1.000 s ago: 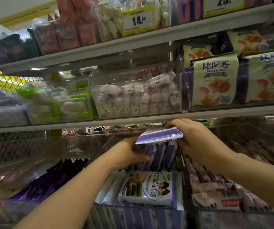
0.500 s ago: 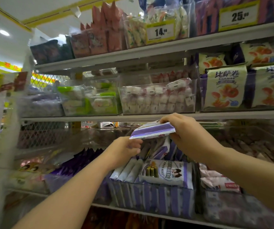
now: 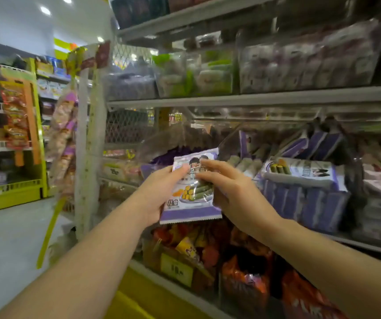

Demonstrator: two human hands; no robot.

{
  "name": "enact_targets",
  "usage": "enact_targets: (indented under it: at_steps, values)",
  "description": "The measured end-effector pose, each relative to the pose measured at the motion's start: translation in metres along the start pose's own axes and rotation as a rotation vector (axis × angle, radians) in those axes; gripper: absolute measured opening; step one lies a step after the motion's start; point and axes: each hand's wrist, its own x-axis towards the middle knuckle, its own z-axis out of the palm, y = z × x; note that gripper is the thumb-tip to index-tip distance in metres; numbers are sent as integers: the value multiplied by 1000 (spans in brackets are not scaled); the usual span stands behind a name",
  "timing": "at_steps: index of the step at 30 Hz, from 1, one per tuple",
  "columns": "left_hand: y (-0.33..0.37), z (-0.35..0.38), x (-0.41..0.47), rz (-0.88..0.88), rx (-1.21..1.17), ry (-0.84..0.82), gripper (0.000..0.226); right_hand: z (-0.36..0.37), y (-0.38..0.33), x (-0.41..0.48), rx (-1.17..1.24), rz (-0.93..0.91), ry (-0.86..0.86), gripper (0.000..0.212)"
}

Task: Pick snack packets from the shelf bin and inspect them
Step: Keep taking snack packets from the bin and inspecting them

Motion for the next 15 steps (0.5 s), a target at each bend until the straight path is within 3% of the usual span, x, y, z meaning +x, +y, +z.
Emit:
enact_targets:
  at_steps: [3,6,9,12,15]
  values:
    - [-35,-25,-21,57,-13,97,24,41,-10,-16,210,96,22,58]
    - [-72,-46,-42,80,10,185,20,78,-19,-30,631,413,78,48]
    - [-107,-57,-60,69,59,189,36,113,-25,-40,1004,722,41,48]
    - [-131,-63,-69,65,63,199,45,140,-30,-46,1230,848,82,30]
    - [-147,-64,-67,74,87,246,29,157,-29,-52,1470,958,95,29]
